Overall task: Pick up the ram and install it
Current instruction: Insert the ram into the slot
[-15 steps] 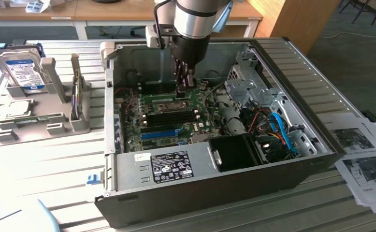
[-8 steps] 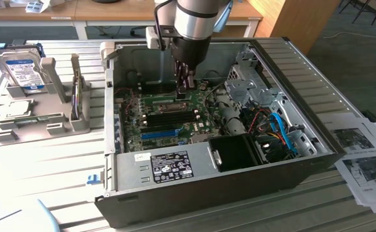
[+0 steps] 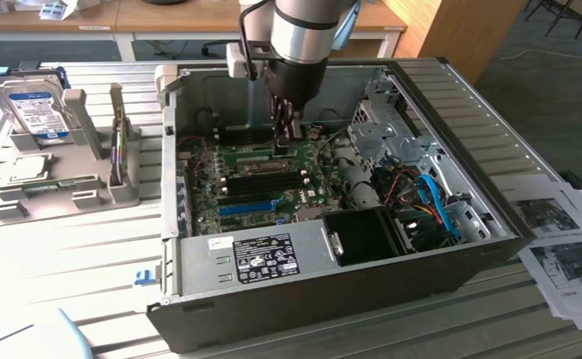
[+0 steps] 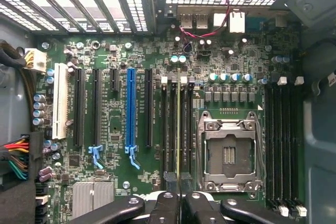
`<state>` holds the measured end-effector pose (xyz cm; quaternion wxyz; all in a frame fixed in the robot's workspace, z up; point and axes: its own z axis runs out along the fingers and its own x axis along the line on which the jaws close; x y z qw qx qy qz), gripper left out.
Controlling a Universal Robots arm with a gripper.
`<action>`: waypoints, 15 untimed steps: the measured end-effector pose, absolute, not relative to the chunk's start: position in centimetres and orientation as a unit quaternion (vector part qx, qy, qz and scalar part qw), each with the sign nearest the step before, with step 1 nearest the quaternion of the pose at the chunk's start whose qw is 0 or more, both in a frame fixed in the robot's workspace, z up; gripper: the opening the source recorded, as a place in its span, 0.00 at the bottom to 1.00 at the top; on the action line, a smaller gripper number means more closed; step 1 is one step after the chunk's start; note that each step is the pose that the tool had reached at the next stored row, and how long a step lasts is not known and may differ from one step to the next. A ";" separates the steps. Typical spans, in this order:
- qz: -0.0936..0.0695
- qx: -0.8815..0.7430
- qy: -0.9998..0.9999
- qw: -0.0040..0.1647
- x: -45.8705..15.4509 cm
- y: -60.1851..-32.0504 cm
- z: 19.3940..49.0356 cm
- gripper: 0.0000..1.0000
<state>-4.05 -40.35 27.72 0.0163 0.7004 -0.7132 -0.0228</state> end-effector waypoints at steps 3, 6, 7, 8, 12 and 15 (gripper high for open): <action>-0.023 0.700 -0.713 0.016 -4.0 -40.5 27.7 0.11; -0.023 0.700 -0.713 0.016 -4.0 -40.5 27.7 0.11; -0.023 0.700 -0.713 0.016 -4.0 -40.5 27.6 0.11; -0.023 0.700 -0.713 0.016 -4.0 -40.6 27.6 0.11; -0.023 0.700 -0.713 0.016 -4.0 -40.6 27.4 0.11; -0.023 0.700 -0.713 0.016 -4.0 -40.6 27.3 0.11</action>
